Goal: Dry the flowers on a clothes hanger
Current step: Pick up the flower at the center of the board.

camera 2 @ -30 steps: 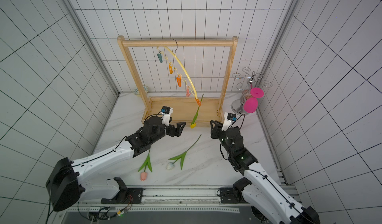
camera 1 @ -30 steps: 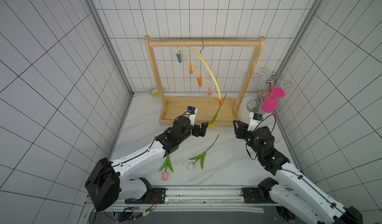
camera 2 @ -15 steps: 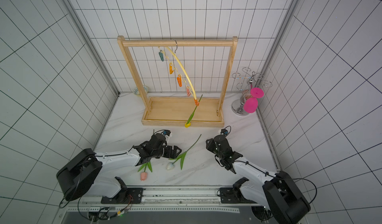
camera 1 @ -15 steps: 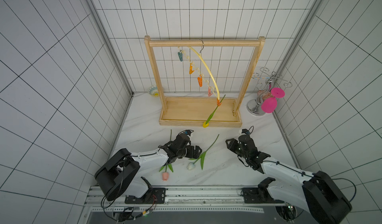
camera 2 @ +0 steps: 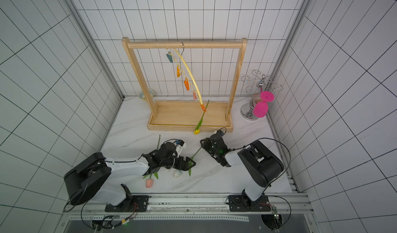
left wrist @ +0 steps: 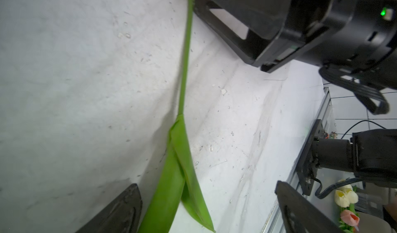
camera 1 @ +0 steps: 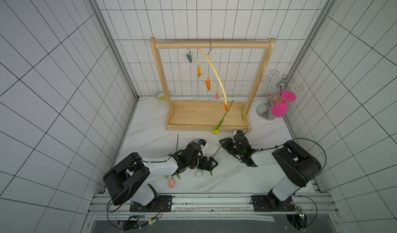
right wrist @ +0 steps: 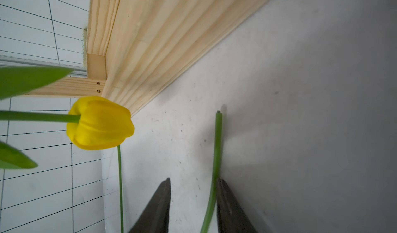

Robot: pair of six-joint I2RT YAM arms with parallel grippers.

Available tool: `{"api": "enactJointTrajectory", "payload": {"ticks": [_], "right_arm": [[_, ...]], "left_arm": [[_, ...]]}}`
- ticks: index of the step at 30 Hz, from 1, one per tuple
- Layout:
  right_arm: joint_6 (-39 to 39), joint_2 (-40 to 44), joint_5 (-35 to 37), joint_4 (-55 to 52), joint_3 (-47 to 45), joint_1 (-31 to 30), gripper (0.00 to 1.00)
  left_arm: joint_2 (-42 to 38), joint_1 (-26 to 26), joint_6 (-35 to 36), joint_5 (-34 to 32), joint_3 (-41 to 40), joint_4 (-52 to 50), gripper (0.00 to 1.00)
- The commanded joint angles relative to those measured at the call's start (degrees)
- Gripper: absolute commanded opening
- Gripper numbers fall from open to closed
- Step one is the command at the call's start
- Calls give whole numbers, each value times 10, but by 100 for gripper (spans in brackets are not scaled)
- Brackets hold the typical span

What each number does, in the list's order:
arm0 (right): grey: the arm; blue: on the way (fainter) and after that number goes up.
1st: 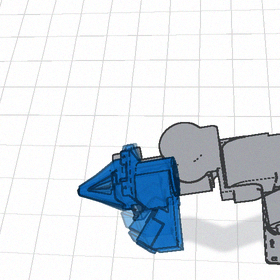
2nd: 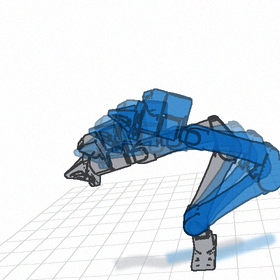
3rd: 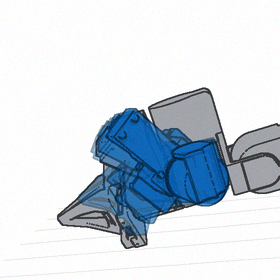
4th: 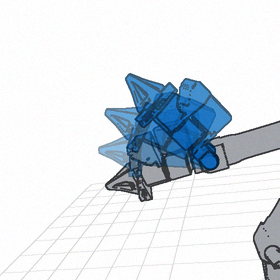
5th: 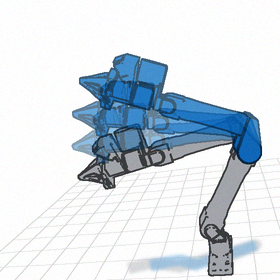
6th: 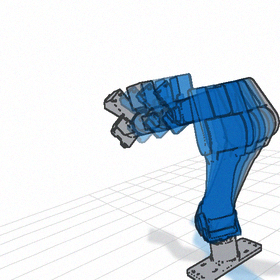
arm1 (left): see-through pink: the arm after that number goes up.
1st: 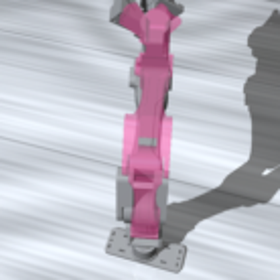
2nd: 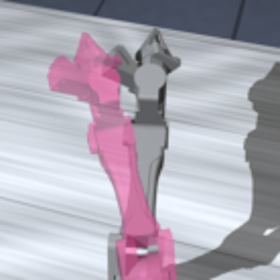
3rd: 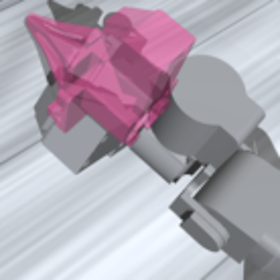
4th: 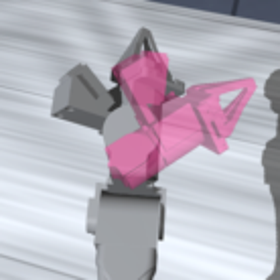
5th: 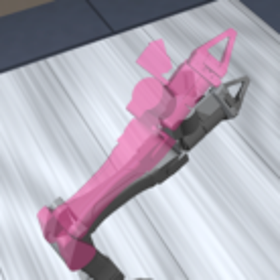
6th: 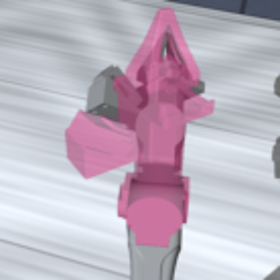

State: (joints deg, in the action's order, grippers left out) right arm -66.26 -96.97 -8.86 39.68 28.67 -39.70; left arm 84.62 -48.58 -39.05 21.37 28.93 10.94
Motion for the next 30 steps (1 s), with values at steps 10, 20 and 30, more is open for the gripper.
{"api": "enactJointTrajectory", "payload": {"ticks": [10,20,30], "right_arm": [[73,72,-34,-126,17,60,37],[-24,167,231,-536,116,-101,37],[-81,53,227,-547,218,-174,36]], "left_arm": [[13,-1,-47,21,5,98,98],[-214,126,-103,-399,6,-92,99],[-171,264,-101,-295,-33,-28,99]]}}
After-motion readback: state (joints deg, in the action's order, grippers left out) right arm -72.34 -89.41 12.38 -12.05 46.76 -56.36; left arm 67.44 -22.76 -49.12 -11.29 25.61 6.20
